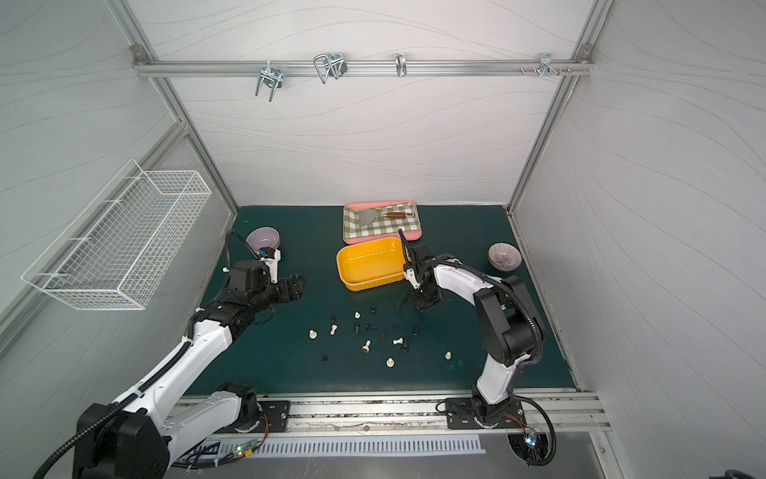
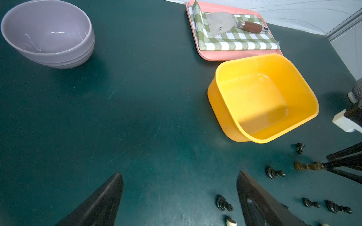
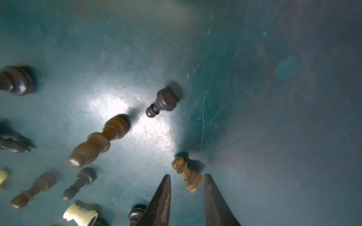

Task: Put the chess pieces into the storage box
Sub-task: Pick up the chess piece at the center of the board.

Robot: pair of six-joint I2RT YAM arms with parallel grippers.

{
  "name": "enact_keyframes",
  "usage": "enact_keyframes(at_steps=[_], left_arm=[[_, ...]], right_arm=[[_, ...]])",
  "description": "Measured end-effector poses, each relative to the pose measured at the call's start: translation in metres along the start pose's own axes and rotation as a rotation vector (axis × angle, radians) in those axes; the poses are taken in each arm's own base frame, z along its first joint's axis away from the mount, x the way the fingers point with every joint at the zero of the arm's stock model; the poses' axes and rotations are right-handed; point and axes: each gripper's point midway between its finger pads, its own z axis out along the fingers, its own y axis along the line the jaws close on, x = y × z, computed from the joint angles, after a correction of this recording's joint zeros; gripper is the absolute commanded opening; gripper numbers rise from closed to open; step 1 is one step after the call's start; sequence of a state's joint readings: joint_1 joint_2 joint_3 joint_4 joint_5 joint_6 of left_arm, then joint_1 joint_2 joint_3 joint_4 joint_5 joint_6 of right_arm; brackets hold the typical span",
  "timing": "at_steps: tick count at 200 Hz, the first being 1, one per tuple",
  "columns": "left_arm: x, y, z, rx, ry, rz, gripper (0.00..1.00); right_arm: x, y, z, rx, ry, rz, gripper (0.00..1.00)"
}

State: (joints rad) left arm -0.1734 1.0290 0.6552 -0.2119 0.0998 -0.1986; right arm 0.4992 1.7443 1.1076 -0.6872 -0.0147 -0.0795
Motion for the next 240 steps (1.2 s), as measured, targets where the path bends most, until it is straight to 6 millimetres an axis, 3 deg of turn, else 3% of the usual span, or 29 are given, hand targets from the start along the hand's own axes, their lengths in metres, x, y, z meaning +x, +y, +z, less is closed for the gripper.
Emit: enact_keyframes(at_steps=[69,199,240], left_arm=[[0.006,0.000,0.001,0.008,0.014,-0.021,0.91],[0.005,-0.001,0.001,0.010,0.012,-0.024,0.92],[0.005,-0.001,0.001,0.010,0.012,-0.024,0.92]], right_arm=[[0.008,-0.001,0.008,0.013,0.045,-0.009,0.20],[0.021,-0.005,0.013,0.042,0.084,0.027,0.21],[0.022,-0.005,0.012,0.045,0.083,0.038,0.18]])
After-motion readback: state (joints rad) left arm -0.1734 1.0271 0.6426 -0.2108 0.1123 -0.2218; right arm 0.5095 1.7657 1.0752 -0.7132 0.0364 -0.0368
